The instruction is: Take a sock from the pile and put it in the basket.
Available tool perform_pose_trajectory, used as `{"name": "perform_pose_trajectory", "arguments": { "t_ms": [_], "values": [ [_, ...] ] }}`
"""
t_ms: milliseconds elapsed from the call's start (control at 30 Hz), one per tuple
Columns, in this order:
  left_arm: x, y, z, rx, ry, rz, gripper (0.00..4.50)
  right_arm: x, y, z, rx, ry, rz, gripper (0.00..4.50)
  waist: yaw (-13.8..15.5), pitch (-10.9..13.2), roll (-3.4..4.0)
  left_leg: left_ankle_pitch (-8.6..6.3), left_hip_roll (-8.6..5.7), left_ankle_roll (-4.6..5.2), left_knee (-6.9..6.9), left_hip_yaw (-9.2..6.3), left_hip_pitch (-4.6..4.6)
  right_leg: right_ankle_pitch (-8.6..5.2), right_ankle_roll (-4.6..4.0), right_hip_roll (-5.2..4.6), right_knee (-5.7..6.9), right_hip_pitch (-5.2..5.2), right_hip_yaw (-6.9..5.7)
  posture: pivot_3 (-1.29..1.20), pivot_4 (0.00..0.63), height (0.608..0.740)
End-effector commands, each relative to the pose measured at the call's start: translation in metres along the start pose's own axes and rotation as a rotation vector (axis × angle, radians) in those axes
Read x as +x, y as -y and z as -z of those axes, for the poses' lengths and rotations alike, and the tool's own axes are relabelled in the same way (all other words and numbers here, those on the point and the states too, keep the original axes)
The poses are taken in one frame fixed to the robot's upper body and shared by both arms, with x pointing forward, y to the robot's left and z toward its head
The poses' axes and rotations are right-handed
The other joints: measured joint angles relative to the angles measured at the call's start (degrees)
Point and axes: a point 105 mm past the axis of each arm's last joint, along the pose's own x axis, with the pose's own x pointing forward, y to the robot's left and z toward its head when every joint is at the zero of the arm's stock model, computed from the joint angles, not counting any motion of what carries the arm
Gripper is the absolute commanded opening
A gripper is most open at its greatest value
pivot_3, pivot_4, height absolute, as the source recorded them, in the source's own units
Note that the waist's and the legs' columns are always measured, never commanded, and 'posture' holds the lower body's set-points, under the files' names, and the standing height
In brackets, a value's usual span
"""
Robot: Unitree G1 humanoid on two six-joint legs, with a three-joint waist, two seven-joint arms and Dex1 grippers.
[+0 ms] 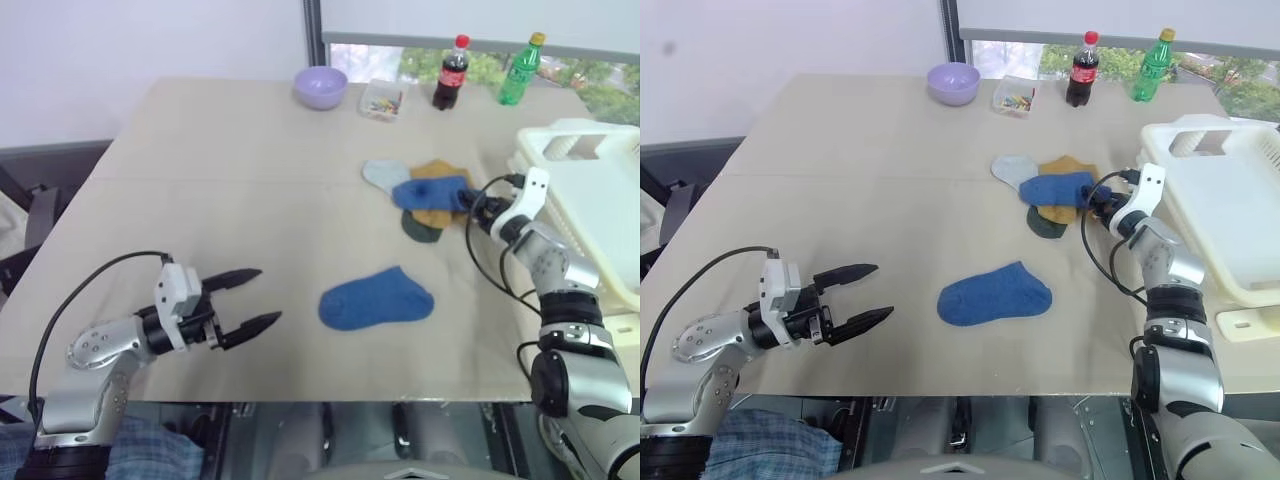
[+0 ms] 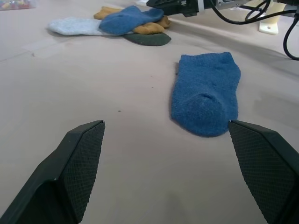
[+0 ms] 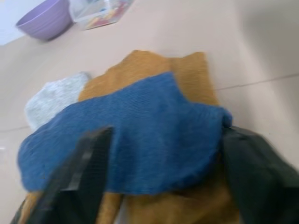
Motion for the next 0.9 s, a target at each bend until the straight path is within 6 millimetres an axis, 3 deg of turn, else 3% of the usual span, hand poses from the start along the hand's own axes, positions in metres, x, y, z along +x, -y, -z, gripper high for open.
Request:
{"name": "perform_pose_trajectory", "arguments": {
  "t_ms": [33,133,167,467,600,900],
  "values": [
    [0.003,0.002,-0.01,0.033,0.02,0.009,4.5,-0.002,-0.007,-0.02,-0.049,0.065,-0.03,1.91,0.0,0.0,0.0,0.0,0.0,0.0,0.0,0.0,0.0,0.0,0.0,0.0,0.0,0.0,0.0,0.0,0.15,0.73],
    [0.003,0.001,-0.011,0.036,0.019,0.005,4.5,-0.003,-0.006,-0.022,-0.065,0.08,-0.026,0.42,0.01,0.0,0.0,0.0,0.0,0.0,0.0,0.0,0.0,0.0,0.0,0.0,0.0,0.0,0.0,0.0,0.15,0.73],
    [0.003,0.001,-0.011,0.036,0.019,0.005,4.5,-0.003,-0.006,-0.023,-0.068,0.083,-0.025,0.13,0.01,0.0,0.0,0.0,0.0,0.0,0.0,0.01,0.0,0.0,0.0,0.0,0.0,0.0,0.0,0.0,0.15,0.73],
    [0.006,0.001,-0.013,0.038,0.018,0.011,4.5,-0.004,-0.008,-0.025,-0.104,0.092,-0.021,0.13,0.04,0.0,0.0,0.0,0.0,0.0,0.0,0.0,0.0,0.0,0.01,0.0,0.01,0.0,0.0,0.0,0.15,0.73],
    [0.009,0.0,-0.014,0.038,0.018,0.015,4.5,-0.003,-0.04,-0.023,-0.154,0.086,-0.137,0.13,0.0,0.01,0.01,0.0,0.0,0.0,0.0,0.01,0.0,0.06,0.11,0.0,0.01,0.0,0.0,0.0,0.15,0.73],
    [0.012,-0.001,-0.016,0.042,0.022,0.02,4.5,-0.007,-0.106,0.015,-0.249,-0.05,-0.347,0.13,0.06,0.02,0.02,0.0,0.06,-0.01,0.0,-0.02,0.04,0.08,0.14,0.06,0.08,-0.01,0.0,0.0,0.15,0.73]
  ]
}}
